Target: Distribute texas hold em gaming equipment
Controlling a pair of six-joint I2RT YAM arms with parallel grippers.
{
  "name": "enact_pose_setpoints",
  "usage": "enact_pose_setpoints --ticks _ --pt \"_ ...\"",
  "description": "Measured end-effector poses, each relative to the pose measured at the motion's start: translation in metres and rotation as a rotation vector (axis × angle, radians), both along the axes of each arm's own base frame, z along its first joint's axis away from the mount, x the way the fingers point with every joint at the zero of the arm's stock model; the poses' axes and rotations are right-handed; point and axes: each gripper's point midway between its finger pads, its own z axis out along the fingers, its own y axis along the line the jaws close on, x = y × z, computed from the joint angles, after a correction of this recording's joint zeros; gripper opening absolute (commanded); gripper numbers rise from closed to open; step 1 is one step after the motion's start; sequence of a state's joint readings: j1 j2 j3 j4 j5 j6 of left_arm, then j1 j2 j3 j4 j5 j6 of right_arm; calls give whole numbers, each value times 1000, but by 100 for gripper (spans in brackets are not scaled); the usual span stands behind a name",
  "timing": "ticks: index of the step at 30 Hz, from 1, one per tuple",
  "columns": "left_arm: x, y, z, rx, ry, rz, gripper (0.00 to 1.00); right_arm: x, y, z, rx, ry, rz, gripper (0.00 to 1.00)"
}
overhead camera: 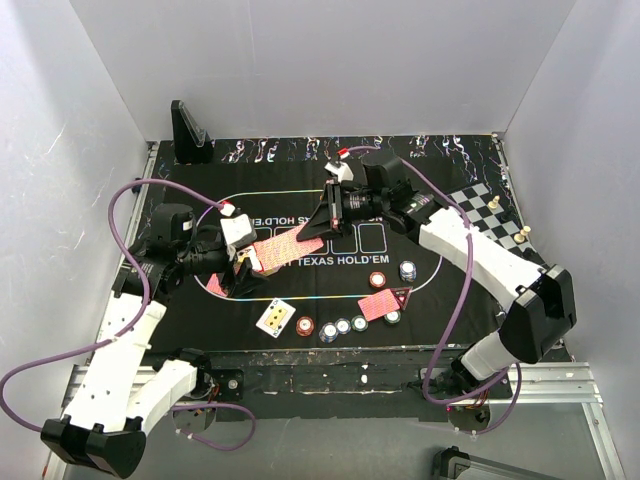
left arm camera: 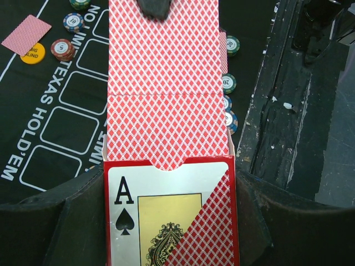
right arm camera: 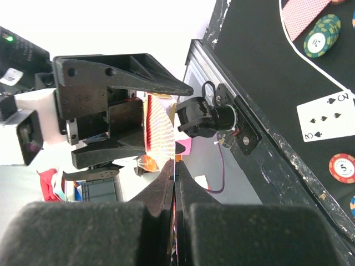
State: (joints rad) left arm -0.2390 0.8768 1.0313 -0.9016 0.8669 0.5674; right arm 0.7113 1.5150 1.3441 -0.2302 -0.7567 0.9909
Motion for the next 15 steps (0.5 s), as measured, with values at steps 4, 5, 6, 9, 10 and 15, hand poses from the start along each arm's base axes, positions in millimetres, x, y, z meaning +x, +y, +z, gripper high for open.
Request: enact_pose_setpoints --ticks 4,5,6,9,10,15 --pt "0 -1 2 -6 -9 -5 0 7 -6 12 36 -9 -18 1" --pt "-1 -1 2 -7 -9 -5 0 10 -9 15 43 -13 -27 1" --pt "-1 -1 2 -7 -10 -6 0 15 -13 17 51 -18 -40 1" --pt "-2 -1 3 -8 -14 -6 0 30 -24 16 57 -24 -81 1" --pt "-2 0 4 -8 -16 -7 0 36 -29 13 56 -22 -98 1" --pt "-7 0 3 -6 -11 -9 0 58 -41 -9 25 -1 -149 1"
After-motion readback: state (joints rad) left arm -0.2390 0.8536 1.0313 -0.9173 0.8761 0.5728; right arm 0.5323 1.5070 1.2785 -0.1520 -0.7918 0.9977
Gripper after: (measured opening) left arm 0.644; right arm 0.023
